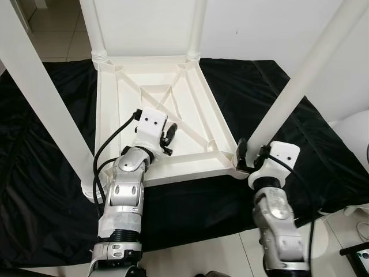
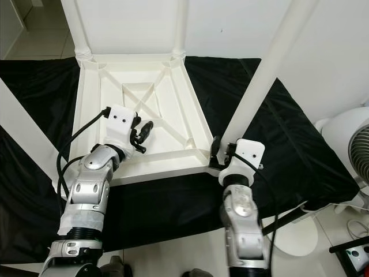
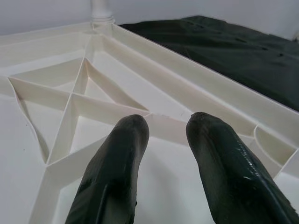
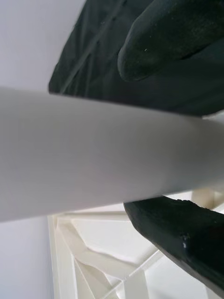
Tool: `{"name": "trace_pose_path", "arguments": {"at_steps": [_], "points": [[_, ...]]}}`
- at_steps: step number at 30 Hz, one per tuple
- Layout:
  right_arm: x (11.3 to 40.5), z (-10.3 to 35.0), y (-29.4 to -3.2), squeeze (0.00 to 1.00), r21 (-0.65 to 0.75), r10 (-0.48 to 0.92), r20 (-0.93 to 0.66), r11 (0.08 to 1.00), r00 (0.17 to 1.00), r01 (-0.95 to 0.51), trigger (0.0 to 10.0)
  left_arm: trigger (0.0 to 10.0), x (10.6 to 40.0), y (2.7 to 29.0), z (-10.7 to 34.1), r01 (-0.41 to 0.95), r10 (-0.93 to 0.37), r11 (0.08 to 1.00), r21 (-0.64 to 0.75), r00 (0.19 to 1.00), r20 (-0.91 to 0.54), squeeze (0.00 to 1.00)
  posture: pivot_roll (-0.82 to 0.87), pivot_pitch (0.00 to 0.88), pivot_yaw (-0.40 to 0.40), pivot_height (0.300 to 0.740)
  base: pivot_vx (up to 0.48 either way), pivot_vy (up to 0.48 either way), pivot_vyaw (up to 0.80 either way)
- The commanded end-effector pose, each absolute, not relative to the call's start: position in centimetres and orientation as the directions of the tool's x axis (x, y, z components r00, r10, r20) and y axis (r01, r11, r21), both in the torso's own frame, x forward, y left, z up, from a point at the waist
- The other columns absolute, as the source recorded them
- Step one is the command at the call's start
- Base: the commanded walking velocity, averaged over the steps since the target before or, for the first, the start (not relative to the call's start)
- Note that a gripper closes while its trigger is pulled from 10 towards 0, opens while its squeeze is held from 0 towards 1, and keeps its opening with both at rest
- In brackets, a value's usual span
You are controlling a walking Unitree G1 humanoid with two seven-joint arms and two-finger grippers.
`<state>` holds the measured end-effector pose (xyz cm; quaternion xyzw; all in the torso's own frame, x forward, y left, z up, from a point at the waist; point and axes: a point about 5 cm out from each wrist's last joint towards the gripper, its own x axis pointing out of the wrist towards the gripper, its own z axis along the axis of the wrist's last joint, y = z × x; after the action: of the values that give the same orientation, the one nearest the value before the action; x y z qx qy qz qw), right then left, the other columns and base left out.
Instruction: Building children table
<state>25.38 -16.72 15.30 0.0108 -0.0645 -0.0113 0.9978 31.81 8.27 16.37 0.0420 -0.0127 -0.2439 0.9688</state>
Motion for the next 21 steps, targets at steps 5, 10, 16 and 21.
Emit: {"name": "trace_pose_path", "arguments": {"at_steps": [5, 10, 16, 21], "points": [[24.9, 15.2, -18.0, 0.0, -0.076, 0.225, 0.077, 0.973, 0.971, -0.219, 10.0, 10.0, 29.6, 5.8, 15.7, 0.7, -0.701, 0.714, 0.034, 0.713, 0.017, 0.0, 0.0, 0.026, -0.041, 0.74, 0.0, 0.0, 0.0], [25.6, 14.7, -19.6, 0.0, -0.158, 0.389, -0.005, 0.909, 0.921, -0.385, 10.0, 10.0, 27.5, 5.0, 15.4, 0.868, -0.87, 0.493, 0.055, 0.493, 0.018, 0.0, 0.0, 0.025, -0.037, 0.74, 0.0, 0.0, 0.0], [27.5, 14.2, -20.2, 0.0, -0.192, 0.483, -0.072, 0.852, 0.872, -0.488, 10.0, 10.0, 26.3, 4.9, 15.4, 0.953, -0.953, 0.304, 0.009, 0.304, 0.013, 0.0, 0.0, 0.016, -0.034, 0.74, 0.0, 0.0, 0.0], [28.9, 13.9, -20.1, 0.0, -0.219, 0.539, -0.11, 0.806, 0.835, -0.549, 10.0, 10.0, 25.5, 5.1, 14.8, 0.976, -0.975, 0.217, 0.031, 0.218, -0.035, 0.0, 0.0, 0.013, -0.036, 0.74, 0.0, 0.0, 0.0]]}}
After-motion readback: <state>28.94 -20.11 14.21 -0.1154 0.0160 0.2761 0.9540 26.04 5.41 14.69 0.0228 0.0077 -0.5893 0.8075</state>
